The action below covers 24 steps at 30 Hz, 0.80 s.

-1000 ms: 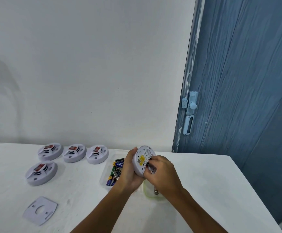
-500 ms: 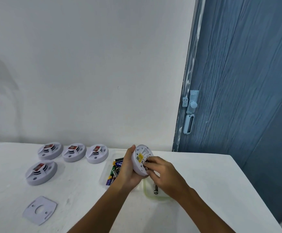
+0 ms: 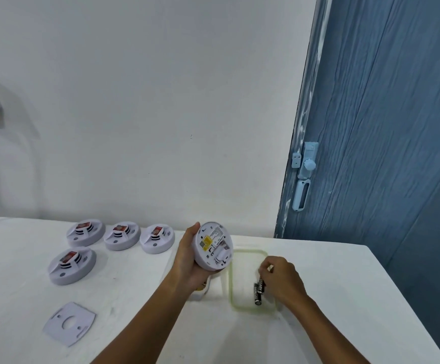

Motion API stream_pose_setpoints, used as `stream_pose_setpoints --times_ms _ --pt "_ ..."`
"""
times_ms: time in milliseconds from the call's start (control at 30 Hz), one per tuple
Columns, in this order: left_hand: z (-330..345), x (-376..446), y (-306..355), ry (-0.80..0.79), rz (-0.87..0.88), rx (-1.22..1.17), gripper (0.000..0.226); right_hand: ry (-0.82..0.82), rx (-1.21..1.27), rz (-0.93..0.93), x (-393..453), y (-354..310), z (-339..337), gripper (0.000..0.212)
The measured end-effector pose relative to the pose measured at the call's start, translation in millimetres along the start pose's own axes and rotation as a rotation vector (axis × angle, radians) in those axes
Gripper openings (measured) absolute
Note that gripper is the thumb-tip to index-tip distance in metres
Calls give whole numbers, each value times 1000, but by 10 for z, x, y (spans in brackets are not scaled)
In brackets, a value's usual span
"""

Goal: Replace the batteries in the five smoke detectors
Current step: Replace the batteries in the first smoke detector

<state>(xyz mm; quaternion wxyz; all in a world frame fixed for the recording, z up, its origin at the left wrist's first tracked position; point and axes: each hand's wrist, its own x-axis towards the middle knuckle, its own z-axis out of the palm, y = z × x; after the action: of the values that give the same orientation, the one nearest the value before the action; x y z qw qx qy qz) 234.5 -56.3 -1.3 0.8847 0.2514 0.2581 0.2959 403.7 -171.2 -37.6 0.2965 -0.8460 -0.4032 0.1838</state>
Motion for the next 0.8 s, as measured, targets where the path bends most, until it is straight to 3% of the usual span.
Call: stream_pose_setpoints --times_ms 300,500,800 --pt "-136 -167 125 -21 46 -30 45 -102 -353 -6 -74 -50 35 25" --pt "-387 -387 385 -7 120 -39 48 -79 -244 -89 -152 -284 9 26" --pt "-872 -541 669 -9 155 -143 48 -148 175 -387 -199 -1001 394 20"
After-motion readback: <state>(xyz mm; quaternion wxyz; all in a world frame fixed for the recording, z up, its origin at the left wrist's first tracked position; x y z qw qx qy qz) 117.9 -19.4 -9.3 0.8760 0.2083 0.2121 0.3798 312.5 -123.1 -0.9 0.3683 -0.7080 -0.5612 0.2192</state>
